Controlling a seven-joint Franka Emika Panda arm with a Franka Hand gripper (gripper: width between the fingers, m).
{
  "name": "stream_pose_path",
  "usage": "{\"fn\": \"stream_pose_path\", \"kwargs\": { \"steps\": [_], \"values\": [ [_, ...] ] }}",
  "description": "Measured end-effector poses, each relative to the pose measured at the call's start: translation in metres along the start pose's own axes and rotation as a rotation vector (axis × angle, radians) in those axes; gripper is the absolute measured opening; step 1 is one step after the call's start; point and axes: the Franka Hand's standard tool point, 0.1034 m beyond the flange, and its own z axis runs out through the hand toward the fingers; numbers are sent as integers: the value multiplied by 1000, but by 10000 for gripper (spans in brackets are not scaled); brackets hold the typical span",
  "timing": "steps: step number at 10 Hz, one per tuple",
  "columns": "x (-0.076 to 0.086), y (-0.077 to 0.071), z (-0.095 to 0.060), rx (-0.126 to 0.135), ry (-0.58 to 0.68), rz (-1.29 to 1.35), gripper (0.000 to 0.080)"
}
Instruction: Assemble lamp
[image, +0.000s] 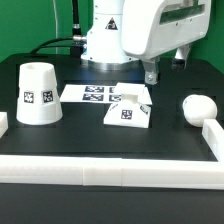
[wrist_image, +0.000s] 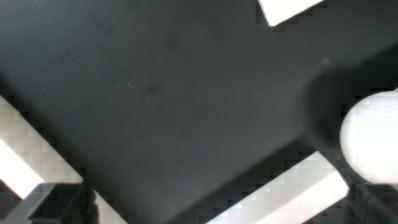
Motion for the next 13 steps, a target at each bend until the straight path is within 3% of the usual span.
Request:
{"fn": "stream_pose_path", "kwargs": {
  "steps": [4, 6, 9, 12, 13],
  "values": [
    [0, 0, 0, 0, 0, 0, 699],
    [-20, -15, 2, 3, -9, 10, 699],
    [-63, -36, 13, 2, -17, 35, 699],
    [-58, -35, 13, 2, -13, 95, 699],
    [-57, -36, 13, 5, -10, 225, 699]
  ]
}}
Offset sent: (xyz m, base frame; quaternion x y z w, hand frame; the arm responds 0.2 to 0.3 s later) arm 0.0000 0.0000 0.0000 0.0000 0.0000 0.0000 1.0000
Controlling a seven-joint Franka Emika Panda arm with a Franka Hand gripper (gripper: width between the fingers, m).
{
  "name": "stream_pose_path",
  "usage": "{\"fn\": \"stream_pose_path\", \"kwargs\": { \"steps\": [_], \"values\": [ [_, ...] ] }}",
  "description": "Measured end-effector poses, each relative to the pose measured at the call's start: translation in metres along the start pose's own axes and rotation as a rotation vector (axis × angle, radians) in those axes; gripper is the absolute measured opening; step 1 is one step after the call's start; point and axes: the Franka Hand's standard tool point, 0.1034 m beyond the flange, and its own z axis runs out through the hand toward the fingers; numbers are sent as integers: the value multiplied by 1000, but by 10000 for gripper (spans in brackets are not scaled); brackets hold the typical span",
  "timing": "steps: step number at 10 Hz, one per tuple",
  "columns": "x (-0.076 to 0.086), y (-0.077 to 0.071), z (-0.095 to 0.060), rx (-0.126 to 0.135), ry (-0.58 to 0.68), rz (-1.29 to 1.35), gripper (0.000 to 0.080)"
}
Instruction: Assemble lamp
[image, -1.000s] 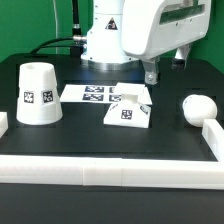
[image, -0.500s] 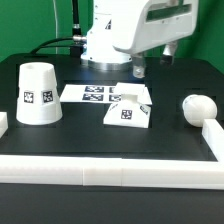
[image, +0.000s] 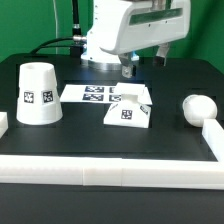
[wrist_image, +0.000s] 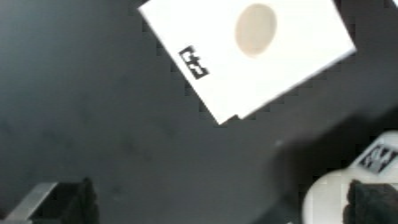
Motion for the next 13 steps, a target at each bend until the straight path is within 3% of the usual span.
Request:
{"fn": "stream_pose_path", "kwargs": {
  "steps": [2, 4, 5, 11, 13],
  "values": [
    [-5, 2, 2, 8, -1, 85, 699],
    [-25, 12, 5, 39, 1, 301, 699],
    [-31, 13, 7, 42, -1, 372, 699],
    [-30, 7, 10, 62, -1, 751, 699],
    [-37, 8, 17, 79, -3, 930, 699]
  ]
}}
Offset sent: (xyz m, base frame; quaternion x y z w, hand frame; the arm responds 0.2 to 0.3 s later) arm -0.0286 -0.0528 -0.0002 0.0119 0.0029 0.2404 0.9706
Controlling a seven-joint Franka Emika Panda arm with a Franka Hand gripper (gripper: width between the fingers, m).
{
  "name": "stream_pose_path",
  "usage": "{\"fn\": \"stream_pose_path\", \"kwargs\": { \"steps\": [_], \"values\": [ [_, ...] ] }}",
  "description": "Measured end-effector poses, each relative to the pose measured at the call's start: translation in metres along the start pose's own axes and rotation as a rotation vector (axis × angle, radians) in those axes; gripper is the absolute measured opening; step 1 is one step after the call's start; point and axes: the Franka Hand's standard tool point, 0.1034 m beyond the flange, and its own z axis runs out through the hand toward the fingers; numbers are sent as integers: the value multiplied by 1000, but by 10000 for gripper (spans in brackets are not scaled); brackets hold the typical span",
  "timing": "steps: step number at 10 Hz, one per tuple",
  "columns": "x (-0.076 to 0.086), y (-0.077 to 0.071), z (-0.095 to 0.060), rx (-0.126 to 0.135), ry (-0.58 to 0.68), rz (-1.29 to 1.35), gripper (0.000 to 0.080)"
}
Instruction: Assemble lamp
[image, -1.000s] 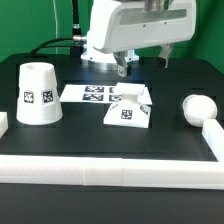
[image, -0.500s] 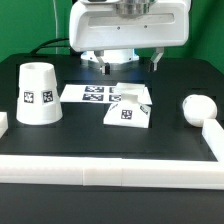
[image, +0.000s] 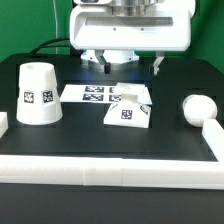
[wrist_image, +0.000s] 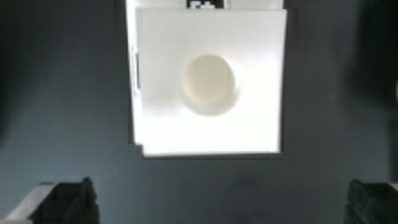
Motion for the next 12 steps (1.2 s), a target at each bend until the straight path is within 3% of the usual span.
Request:
{"fn": "stream_pose_path", "kwargs": {
  "steps": [2, 12],
  "values": [
    [-3, 0, 3, 1, -5, 103, 699],
    [-15, -4, 37, -9, -14, -52, 699]
  ]
}}
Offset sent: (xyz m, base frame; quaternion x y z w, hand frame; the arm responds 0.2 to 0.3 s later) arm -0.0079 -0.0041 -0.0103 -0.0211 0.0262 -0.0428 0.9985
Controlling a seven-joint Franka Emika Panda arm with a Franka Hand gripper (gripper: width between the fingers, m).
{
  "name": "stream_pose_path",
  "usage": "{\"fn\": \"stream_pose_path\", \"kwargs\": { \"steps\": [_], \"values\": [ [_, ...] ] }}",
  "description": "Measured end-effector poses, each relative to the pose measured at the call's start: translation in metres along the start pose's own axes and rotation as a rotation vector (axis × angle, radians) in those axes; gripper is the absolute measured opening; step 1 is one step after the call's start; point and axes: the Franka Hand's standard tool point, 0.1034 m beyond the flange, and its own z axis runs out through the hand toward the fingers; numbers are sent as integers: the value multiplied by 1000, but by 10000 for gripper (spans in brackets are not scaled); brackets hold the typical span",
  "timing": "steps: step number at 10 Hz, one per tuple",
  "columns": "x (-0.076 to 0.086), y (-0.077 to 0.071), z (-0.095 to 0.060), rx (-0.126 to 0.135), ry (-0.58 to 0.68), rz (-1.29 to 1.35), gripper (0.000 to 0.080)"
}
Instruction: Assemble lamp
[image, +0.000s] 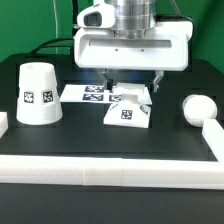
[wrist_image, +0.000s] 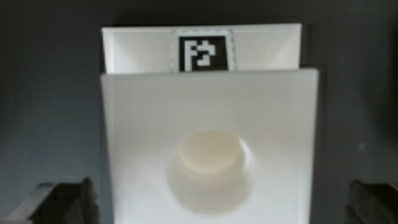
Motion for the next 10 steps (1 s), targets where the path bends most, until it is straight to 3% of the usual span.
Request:
{"fn": "stream_pose_path", "kwargs": {
  "steps": [3, 4, 5, 10],
  "values": [
    [-1, 2, 0, 2, -2, 5, 699],
    [0, 2, 0, 6, -1, 12, 577],
    [0, 1, 0, 6, -2, 11, 530],
    [0, 1, 0, 6, -2, 11, 530]
  ]
}}
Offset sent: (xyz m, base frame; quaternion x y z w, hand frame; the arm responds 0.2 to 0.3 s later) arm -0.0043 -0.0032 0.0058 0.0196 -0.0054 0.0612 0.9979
